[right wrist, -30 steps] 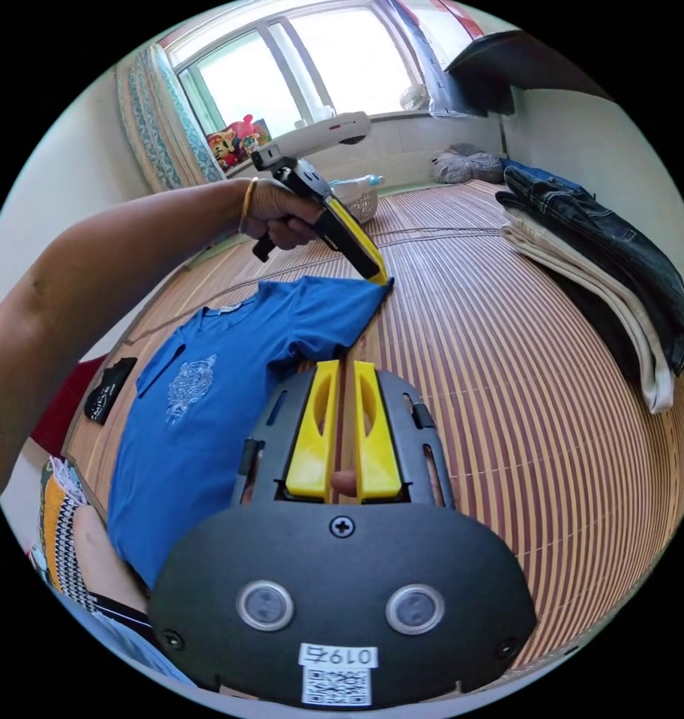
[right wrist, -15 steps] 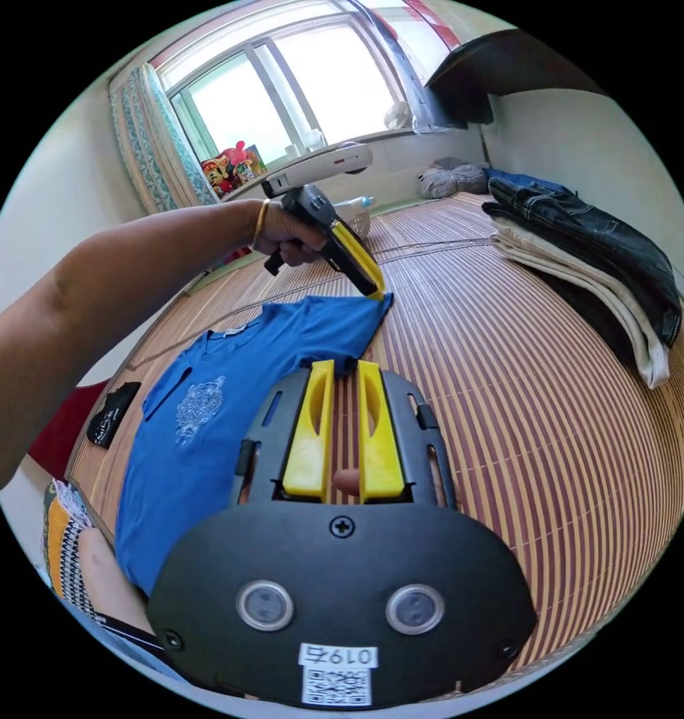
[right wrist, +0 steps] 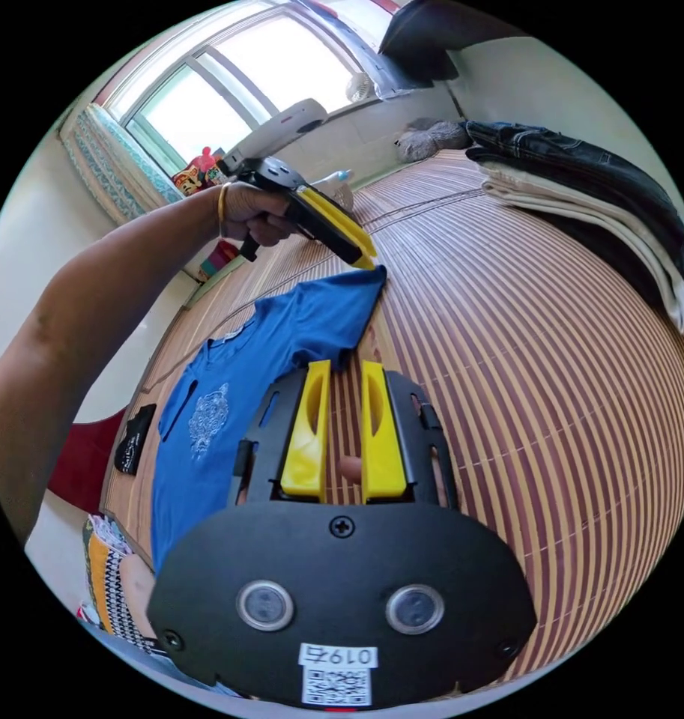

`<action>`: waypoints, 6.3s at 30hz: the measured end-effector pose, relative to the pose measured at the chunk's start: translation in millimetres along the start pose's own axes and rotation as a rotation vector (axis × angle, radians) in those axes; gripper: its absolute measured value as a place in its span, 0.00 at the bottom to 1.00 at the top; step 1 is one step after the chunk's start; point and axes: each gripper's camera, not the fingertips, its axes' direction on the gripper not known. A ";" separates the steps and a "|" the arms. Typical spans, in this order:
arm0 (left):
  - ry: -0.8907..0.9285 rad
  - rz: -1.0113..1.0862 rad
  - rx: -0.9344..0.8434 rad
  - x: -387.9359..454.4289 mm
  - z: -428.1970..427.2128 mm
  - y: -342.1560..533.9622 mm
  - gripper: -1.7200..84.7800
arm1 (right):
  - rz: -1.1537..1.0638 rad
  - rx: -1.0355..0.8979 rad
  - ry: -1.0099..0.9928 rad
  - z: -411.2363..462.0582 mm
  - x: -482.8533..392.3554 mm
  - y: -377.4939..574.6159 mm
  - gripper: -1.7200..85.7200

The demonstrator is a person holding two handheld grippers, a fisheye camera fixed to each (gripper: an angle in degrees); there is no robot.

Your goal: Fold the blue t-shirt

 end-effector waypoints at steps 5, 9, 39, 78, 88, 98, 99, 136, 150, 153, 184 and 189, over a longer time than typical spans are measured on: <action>-0.027 0.032 -0.049 -0.4 15.6 -13.4 0.09 | 0.012 -0.002 -0.029 -3.3 -7.9 -8.2 0.10; -0.024 0.046 -0.073 -0.3 31.6 -17.9 0.08 | 0.018 -0.016 -0.012 -5.5 -18.5 -15.9 0.09; 0.033 -0.133 0.293 96.6 166.9 201.0 0.03 | -0.508 0.004 0.364 -98.1 -296.2 -120.0 0.02; -0.387 -0.605 0.436 521.1 436.9 562.8 0.03 | -1.516 0.028 0.759 -126.6 -652.1 -100.0 0.10; -0.305 -0.717 0.433 554.4 472.5 595.6 0.03 | -1.207 0.054 0.663 -171.8 -614.7 -157.9 0.17; -0.251 -0.729 0.662 604.1 472.1 566.8 0.03 | -1.193 0.015 0.717 -144.0 -589.8 -167.3 0.17; -0.241 -0.717 0.676 605.2 472.6 557.9 0.03 | -1.183 0.019 0.729 -142.1 -589.5 -167.7 0.17; -0.070 -0.683 0.614 541.2 583.2 391.4 0.03 | -1.186 -0.028 0.816 -115.2 -516.0 -172.2 0.12; -0.085 -0.795 0.612 491.8 621.2 383.6 0.03 | -0.943 -0.058 0.767 -113.0 -489.9 -189.1 0.04; -0.053 -0.960 0.711 467.2 626.0 415.5 0.04 | -0.932 -0.048 0.769 -113.6 -488.0 -187.7 0.07; 0.561 -0.983 0.469 52.8 671.3 320.1 0.07 | -1.055 0.031 0.849 -106.6 -501.8 -154.0 0.08; 0.578 -0.995 0.513 26.5 674.5 301.8 0.05 | -1.058 0.027 0.870 -108.4 -503.7 -154.3 0.04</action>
